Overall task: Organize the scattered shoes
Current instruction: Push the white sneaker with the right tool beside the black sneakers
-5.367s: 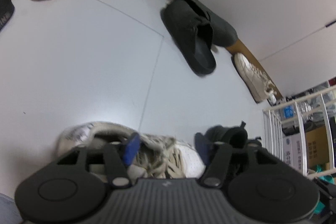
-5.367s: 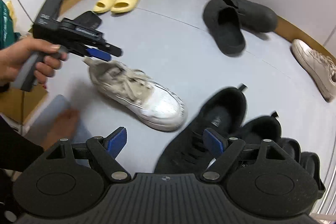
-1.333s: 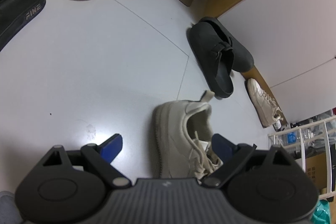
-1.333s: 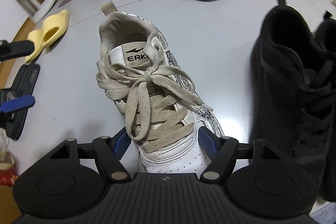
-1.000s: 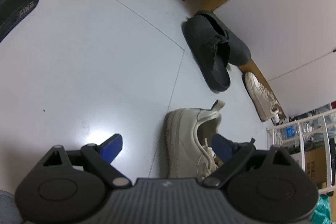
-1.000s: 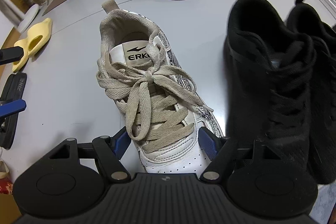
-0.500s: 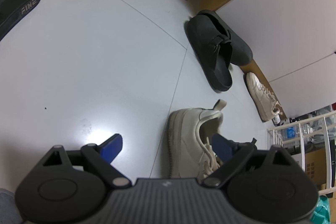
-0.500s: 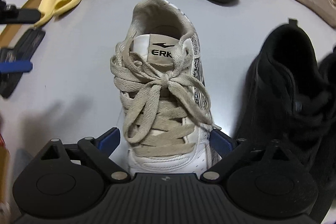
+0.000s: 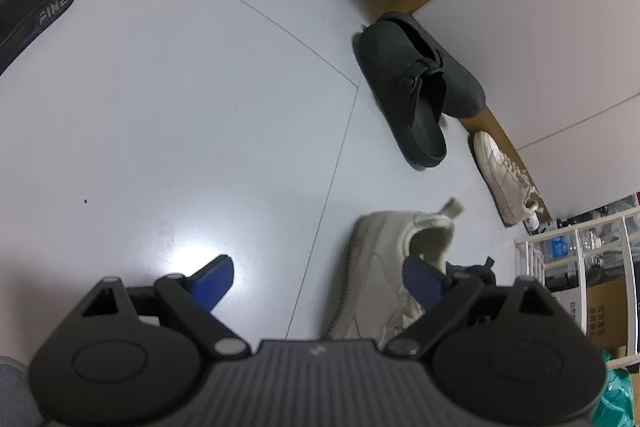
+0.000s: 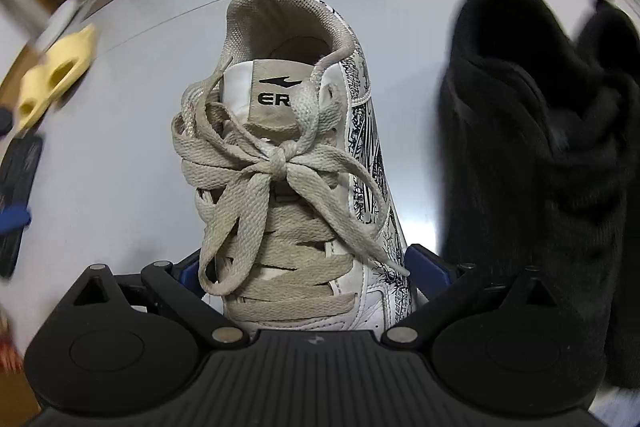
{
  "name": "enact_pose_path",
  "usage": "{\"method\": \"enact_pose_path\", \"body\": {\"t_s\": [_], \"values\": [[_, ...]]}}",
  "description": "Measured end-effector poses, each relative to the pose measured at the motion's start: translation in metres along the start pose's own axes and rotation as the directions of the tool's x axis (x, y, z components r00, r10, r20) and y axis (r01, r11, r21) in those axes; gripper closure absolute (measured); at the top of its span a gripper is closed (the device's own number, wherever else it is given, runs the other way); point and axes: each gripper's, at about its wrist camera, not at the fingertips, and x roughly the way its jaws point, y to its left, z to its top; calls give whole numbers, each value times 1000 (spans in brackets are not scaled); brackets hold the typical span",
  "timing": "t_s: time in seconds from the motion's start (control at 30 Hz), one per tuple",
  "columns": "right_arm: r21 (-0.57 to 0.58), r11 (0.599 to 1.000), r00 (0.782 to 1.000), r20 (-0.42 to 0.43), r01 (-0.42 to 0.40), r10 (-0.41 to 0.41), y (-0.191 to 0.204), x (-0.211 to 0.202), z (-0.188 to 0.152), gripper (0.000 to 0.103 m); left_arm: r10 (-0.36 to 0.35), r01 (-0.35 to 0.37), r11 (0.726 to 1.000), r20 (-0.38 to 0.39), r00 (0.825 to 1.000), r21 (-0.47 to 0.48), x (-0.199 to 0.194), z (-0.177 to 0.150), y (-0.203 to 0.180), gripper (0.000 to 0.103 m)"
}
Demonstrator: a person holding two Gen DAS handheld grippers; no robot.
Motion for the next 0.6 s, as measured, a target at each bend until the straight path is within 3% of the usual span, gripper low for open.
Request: {"method": "enact_pose_path", "body": {"t_s": [0.3, 0.6], "values": [[10, 998, 998, 30, 62, -62, 3, -2, 1, 7, 6, -6, 1000, 2, 1000, -5, 1, 1, 0, 10], [-3, 999, 999, 0, 49, -49, 7, 1, 7, 6, 0, 1, 1000, -13, 1000, 15, 6, -1, -5, 10]]}}
